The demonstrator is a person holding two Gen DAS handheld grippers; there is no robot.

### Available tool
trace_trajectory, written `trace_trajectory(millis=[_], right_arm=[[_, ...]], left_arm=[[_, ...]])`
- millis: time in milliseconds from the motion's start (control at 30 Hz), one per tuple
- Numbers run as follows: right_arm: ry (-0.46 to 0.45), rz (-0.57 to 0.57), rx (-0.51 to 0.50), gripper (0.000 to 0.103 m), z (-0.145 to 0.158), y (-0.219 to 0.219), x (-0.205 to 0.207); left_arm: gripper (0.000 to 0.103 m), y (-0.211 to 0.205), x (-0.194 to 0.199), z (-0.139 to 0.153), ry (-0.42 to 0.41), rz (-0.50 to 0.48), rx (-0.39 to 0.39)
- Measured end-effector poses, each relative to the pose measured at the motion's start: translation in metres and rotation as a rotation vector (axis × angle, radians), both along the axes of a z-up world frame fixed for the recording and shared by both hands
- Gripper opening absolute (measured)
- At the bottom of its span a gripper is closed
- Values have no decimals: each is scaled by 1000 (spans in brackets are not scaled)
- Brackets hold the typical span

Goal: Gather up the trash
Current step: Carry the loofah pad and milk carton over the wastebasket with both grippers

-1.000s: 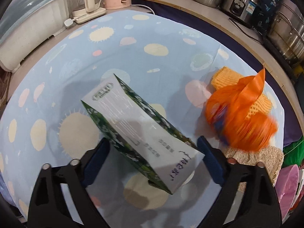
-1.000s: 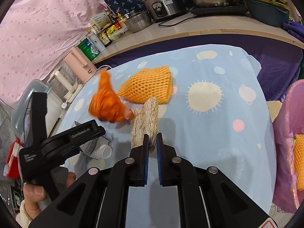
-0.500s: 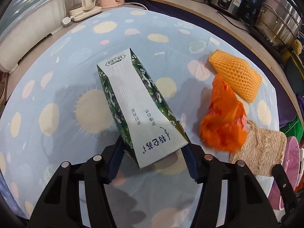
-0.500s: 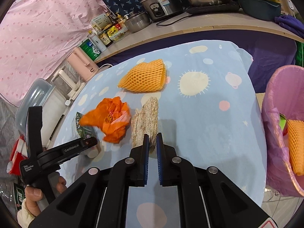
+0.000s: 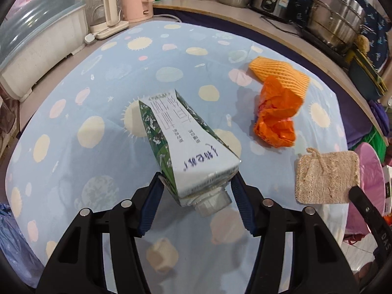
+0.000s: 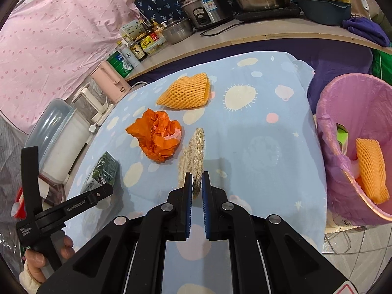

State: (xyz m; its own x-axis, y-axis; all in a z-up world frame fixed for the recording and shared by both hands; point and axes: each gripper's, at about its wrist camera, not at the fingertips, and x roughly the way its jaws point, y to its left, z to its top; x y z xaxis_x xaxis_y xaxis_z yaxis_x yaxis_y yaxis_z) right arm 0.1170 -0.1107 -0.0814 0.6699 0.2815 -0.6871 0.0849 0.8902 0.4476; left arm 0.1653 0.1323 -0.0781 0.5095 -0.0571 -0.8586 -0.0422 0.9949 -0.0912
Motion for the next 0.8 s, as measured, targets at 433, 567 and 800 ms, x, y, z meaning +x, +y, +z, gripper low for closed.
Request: trace_trajectory(millis=[433, 567, 800], right_arm=[[-76, -33, 12, 7, 31, -15, -38], [-102, -52, 25, 7, 40, -23, -46], [-152, -116, 33, 7, 55, -49, -60]], left_arm=[[52, -26, -59, 50, -93, -143, -48], [52, -40, -67, 63, -117, -189, -62], [51, -76, -74, 84, -160, -285, -81]])
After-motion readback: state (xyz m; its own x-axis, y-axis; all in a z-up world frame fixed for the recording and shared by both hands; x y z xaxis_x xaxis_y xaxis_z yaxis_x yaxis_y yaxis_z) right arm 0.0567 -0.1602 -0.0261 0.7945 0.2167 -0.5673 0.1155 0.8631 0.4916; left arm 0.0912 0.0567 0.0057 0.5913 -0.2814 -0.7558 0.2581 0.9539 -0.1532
